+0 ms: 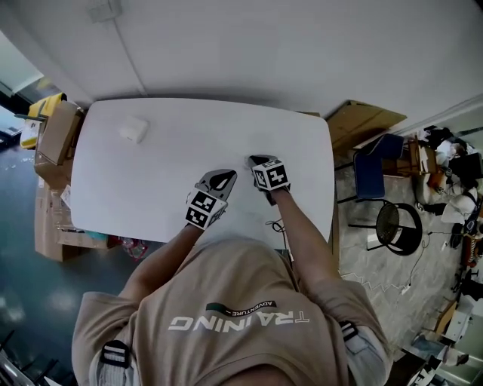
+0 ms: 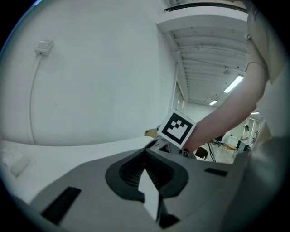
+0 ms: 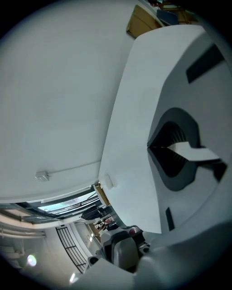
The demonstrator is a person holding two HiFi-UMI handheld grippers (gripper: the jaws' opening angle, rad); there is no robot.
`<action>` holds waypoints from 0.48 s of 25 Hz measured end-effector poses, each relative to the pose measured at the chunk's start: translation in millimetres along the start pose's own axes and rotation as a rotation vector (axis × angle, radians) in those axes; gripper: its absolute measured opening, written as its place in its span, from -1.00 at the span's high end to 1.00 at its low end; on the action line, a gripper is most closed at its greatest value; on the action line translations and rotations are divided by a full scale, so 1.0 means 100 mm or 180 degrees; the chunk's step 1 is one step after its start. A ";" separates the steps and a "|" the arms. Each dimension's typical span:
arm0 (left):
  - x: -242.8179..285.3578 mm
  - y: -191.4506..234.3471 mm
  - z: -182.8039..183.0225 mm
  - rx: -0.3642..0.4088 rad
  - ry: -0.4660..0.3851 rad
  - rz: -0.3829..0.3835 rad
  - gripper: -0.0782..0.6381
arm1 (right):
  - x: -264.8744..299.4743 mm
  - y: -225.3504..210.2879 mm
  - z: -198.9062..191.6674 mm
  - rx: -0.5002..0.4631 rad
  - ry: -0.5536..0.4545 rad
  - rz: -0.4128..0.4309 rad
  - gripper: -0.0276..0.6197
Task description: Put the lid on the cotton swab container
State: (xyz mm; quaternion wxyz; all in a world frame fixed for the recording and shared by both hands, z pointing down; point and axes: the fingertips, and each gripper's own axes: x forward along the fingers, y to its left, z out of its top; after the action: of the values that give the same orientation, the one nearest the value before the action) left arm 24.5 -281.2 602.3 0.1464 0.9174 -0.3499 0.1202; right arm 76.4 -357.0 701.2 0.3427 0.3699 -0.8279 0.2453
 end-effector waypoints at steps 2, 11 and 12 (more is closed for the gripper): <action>-0.05 0.03 0.06 0.0069 -0.0034 0.0008 0.75 | 0.01 0.00 0.02 0.0011 -0.0037 -0.0060 0.86; -0.26 0.09 0.63 0.0207 -0.0374 0.0112 0.75 | -0.76 0.25 0.62 -0.0093 -0.1071 -0.0154 0.86; -0.29 0.06 0.68 0.0248 -0.0435 0.0115 0.75 | -0.92 0.30 0.69 -0.0128 -0.1197 -0.0151 0.86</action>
State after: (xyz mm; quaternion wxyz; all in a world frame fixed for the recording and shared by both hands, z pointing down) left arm 7.4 -292.5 530.7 0.0842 0.9220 -0.3707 0.0735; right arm 72.1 -343.2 583.2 0.1949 0.4217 -0.8732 0.1472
